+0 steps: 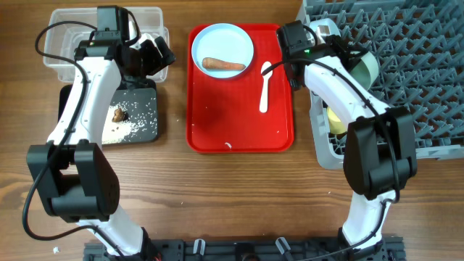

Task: Sort waste into correct bins and load items into the dishwasher rack
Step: 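Lower the green bowl into the rack's back corner and release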

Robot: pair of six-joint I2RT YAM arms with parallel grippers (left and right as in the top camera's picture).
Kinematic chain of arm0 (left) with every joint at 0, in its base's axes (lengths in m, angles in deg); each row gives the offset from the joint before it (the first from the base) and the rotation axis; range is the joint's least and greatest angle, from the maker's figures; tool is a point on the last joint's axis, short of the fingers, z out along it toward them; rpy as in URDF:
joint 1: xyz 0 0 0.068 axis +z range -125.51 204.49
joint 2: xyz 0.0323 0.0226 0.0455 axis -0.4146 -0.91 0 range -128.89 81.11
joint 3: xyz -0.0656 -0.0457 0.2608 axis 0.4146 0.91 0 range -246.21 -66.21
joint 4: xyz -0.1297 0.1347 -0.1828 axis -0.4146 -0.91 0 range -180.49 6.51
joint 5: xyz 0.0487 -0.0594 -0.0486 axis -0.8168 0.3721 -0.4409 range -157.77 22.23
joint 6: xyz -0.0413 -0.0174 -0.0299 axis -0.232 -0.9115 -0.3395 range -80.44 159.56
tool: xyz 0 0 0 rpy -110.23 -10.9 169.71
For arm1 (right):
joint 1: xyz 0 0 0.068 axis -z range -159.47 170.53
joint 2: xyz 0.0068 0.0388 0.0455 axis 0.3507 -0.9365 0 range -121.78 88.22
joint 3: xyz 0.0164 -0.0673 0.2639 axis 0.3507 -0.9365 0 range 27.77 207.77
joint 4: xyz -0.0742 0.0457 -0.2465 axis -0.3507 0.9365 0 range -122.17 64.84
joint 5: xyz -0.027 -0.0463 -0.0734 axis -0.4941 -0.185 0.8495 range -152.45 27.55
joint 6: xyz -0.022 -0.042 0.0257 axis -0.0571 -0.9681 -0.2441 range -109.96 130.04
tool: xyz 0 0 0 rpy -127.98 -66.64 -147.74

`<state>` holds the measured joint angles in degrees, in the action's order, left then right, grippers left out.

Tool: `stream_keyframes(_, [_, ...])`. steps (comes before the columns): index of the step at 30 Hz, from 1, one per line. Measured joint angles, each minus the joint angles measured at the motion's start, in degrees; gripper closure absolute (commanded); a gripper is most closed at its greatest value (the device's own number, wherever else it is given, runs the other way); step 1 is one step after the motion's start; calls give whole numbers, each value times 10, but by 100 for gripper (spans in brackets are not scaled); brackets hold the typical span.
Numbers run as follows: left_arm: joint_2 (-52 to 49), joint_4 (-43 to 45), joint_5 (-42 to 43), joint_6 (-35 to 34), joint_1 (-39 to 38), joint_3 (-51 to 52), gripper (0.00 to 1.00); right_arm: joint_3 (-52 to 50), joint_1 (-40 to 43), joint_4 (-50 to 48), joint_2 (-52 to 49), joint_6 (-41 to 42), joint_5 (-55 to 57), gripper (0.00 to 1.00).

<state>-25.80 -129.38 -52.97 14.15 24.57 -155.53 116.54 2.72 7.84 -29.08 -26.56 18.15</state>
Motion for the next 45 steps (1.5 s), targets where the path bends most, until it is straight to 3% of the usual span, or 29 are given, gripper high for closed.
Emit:
stream_keyframes(7, [0,0,0,0,0,0,0,-4,11,-143,-3,-91,24,93])
stream_keyframes(19, [0,0,0,0,0,0,0,-4,10,-166,-3,-139,38,96])
stream_keyframes(25, [0,0,0,0,0,0,0,-5,-6,-178,-3,-103,46,56])
stream_keyframes(29, [0,0,0,0,0,0,0,-5,-16,-190,-3,-56,50,53])
stream_keyframes(32, [0,0,0,0,0,0,0,-7,-23,-261,-3,-31,50,53])
stream_keyframes(38, [0,0,0,0,0,0,0,-16,-17,-508,19,-24,52,53])
stream_keyframes(40, [0,0,0,0,0,0,0,-16,-9,-591,54,-38,52,59])
stream_keyframes(45, [0,0,0,0,0,0,0,-13,21,-636,144,-49,51,56])
